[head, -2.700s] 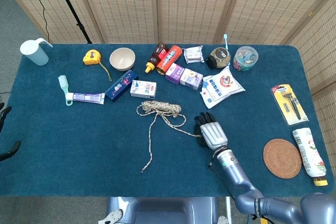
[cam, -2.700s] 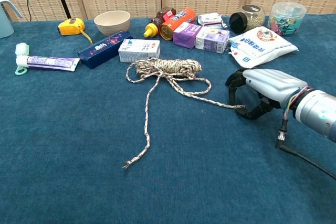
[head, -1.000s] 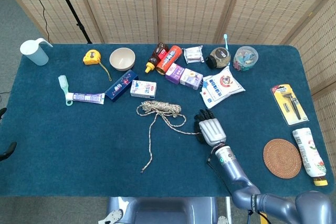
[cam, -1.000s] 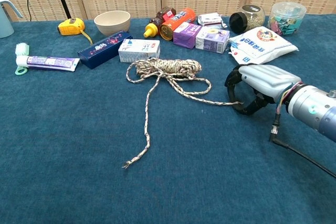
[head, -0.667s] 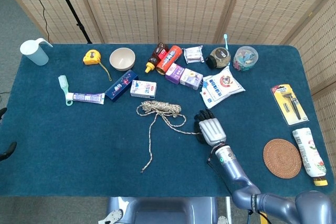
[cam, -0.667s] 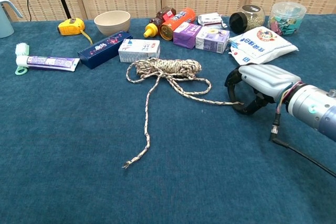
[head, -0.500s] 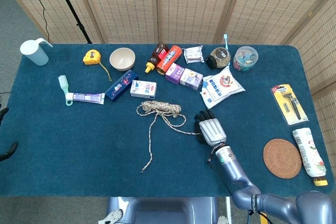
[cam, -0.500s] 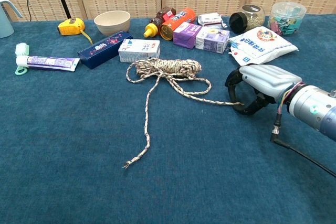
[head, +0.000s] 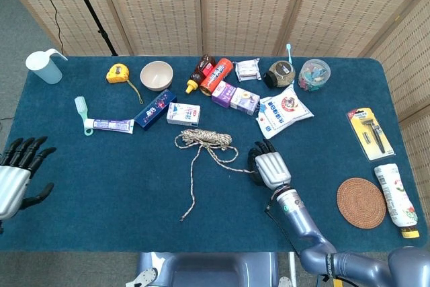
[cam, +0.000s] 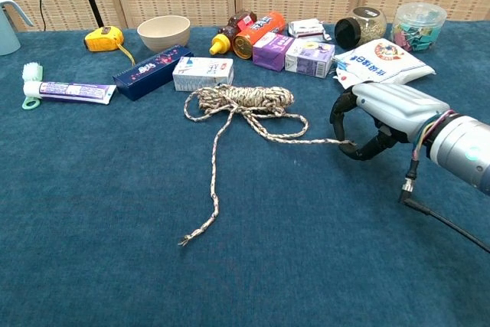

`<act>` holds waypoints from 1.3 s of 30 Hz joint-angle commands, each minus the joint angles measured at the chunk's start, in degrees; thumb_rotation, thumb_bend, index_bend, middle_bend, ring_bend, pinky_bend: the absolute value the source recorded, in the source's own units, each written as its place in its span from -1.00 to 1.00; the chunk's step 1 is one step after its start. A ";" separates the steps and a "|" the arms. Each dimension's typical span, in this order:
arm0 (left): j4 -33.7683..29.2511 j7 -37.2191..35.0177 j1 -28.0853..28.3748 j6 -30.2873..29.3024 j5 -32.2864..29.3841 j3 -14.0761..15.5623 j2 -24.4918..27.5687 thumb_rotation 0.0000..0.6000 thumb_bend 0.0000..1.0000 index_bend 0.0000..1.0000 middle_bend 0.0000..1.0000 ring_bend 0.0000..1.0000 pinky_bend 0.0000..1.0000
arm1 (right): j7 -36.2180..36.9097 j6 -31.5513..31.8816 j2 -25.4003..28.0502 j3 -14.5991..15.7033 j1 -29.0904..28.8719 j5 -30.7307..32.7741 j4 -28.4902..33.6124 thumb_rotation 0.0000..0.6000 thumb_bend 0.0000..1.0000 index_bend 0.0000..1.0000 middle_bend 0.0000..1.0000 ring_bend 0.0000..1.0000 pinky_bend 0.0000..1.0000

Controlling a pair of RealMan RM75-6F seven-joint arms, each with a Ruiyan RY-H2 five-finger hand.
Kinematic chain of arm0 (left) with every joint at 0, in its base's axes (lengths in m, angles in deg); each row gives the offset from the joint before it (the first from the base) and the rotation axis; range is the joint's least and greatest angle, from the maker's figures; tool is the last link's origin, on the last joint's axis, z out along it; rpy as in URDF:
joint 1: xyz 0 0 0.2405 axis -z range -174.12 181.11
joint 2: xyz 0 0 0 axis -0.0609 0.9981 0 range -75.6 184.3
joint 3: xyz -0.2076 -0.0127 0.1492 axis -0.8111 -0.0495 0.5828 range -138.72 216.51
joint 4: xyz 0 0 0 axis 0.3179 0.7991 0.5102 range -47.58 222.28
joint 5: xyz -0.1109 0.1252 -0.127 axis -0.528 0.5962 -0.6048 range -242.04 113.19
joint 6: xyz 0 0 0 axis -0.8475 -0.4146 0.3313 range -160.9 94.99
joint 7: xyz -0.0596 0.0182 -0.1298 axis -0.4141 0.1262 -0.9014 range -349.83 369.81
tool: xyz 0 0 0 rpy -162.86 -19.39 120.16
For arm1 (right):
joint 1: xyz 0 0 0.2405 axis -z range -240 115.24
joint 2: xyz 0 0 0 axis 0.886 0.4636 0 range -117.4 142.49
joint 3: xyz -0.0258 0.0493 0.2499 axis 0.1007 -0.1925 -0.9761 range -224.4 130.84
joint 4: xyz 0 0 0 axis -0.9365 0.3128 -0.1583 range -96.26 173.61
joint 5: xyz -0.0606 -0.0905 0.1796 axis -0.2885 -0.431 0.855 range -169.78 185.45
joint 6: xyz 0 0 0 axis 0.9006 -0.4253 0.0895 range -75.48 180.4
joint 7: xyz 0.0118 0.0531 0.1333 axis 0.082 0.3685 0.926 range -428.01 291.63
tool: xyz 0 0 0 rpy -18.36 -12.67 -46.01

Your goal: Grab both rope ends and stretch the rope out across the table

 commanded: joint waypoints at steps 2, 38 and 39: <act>1.31 -0.01 3.84 2.50 5.18 0.33 -2.05 0.99 -0.42 -0.47 -0.75 -0.82 -1.00 | -0.18 0.33 0.08 0.06 0.34 0.30 0.62 1.00 -0.12 0.19 -0.37 -0.74 -1.00; 13.36 -0.26 28.85 23.21 17.13 3.87 -24.07 1.00 -0.41 -0.19 -1.00 -1.00 -1.00 | 0.38 1.07 -0.70 0.69 1.95 1.05 0.36 1.00 -0.12 0.22 -0.34 -0.71 -1.00; 13.56 -0.14 29.04 23.37 17.08 3.94 -24.34 1.00 -0.41 -0.19 -1.00 -1.00 -1.00 | 0.48 1.02 -0.73 0.68 1.96 1.08 0.31 1.00 -0.12 0.22 -0.34 -0.71 -1.00</act>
